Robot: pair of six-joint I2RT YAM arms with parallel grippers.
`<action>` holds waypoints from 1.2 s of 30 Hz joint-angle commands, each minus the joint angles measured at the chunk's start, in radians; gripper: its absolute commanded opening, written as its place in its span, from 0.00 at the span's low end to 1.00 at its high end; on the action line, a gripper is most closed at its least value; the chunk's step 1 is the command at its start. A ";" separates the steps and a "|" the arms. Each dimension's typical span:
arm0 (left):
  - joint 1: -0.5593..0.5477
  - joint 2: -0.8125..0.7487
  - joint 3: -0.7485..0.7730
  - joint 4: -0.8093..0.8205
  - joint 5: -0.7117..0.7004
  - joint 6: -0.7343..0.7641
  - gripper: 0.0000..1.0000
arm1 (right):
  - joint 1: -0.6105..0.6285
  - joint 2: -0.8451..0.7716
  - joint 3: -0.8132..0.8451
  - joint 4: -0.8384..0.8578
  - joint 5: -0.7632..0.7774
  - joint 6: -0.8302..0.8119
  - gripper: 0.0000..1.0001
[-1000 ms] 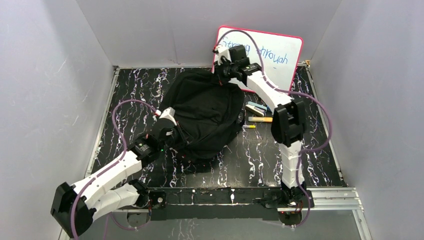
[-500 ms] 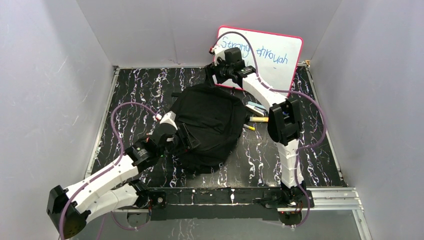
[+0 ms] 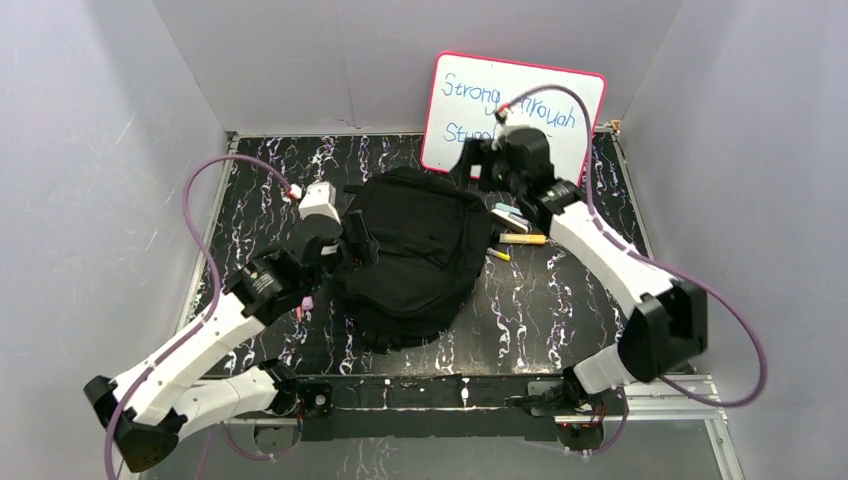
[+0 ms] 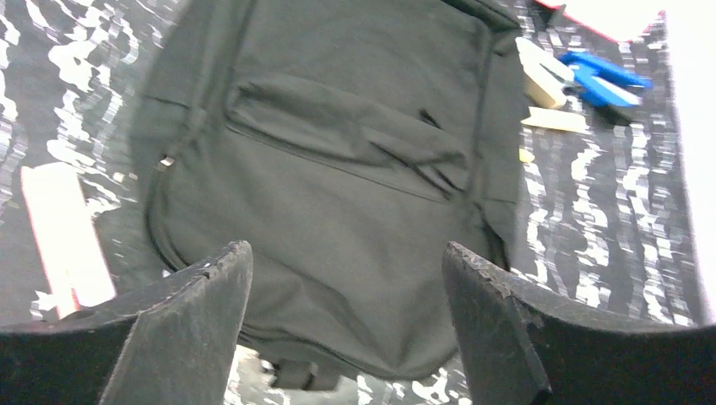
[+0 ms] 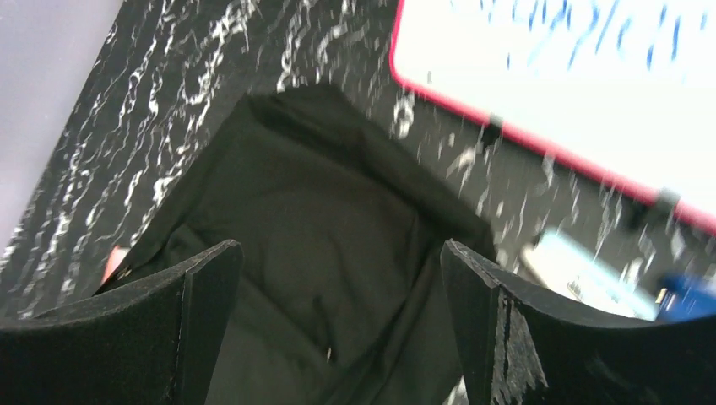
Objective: Pack the student bag
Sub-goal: Place the student bag at the center of the board, then adjust the student bag at the center of the board.
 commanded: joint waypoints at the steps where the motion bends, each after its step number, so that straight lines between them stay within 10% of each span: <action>1: 0.089 0.123 0.058 0.016 -0.080 0.209 0.81 | 0.000 -0.155 -0.255 0.022 0.024 0.340 0.96; 12: 0.643 0.549 0.199 0.290 0.639 0.334 0.84 | 0.135 -0.401 -0.615 0.009 -0.035 0.750 0.96; 36: 0.666 1.099 0.517 0.408 0.939 0.677 0.81 | 0.342 -0.379 -0.764 0.054 0.057 0.976 0.92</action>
